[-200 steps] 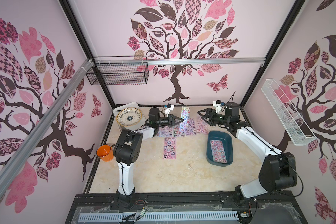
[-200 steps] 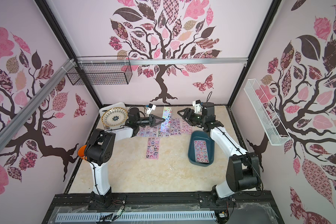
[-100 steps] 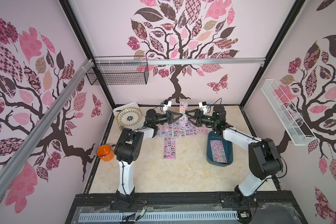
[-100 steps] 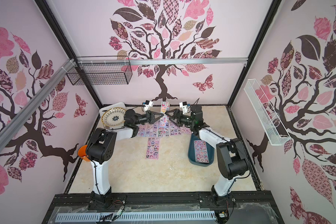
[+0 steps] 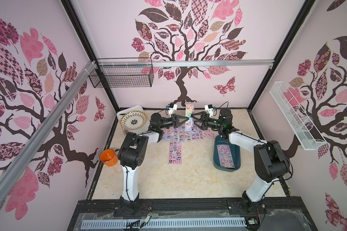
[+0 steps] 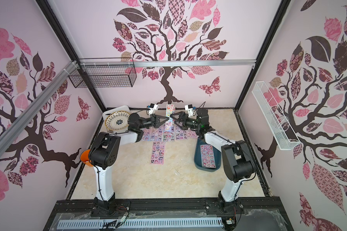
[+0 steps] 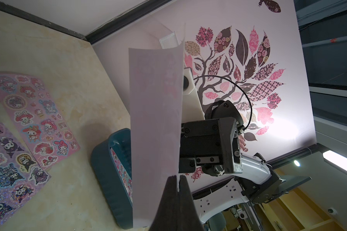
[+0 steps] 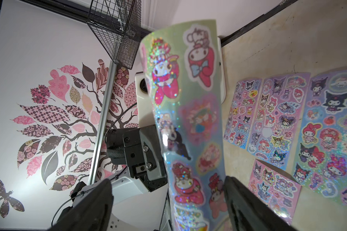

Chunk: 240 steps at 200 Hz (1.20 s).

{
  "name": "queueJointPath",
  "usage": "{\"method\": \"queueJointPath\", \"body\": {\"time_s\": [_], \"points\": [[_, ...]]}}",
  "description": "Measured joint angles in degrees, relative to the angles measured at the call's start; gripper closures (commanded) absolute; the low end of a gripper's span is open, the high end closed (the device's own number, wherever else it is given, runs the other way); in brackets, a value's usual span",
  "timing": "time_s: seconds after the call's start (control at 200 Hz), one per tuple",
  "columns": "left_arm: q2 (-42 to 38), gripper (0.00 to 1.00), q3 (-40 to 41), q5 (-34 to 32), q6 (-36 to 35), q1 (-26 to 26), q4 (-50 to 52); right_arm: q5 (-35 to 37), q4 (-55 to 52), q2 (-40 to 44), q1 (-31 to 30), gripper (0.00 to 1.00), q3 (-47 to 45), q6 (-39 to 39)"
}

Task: Take the stickers out of the storage box
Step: Pick up the sticker from the storage box.

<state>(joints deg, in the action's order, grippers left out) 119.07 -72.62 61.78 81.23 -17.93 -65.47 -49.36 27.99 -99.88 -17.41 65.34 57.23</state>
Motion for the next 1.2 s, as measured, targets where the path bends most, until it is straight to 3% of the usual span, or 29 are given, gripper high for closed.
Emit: {"method": "queueJointPath", "body": {"time_s": [0.5, 0.65, 1.03, 1.2], "points": [[-1.3, 1.0, 0.1, 0.0, 1.3, 0.1, -0.5, -4.1, 3.9, -5.7, 0.0, 0.05, 2.5, 2.8], [-1.0, 1.0, 0.1, 0.0, 1.1, 0.3, -0.4, -4.7, 2.8, -5.4, 0.0, 0.14, 2.6, 1.7], [1.0, 1.0, 1.2, 0.0, -1.4, 1.5, 2.0, -3.0, -11.6, 2.0, 1.6, 0.34, 2.6, -8.0], [1.0, 1.0, 1.9, 0.0, -3.3, 1.6, 4.2, -1.9, -13.5, 2.1, 2.0, 0.59, 2.5, -9.2]]}}
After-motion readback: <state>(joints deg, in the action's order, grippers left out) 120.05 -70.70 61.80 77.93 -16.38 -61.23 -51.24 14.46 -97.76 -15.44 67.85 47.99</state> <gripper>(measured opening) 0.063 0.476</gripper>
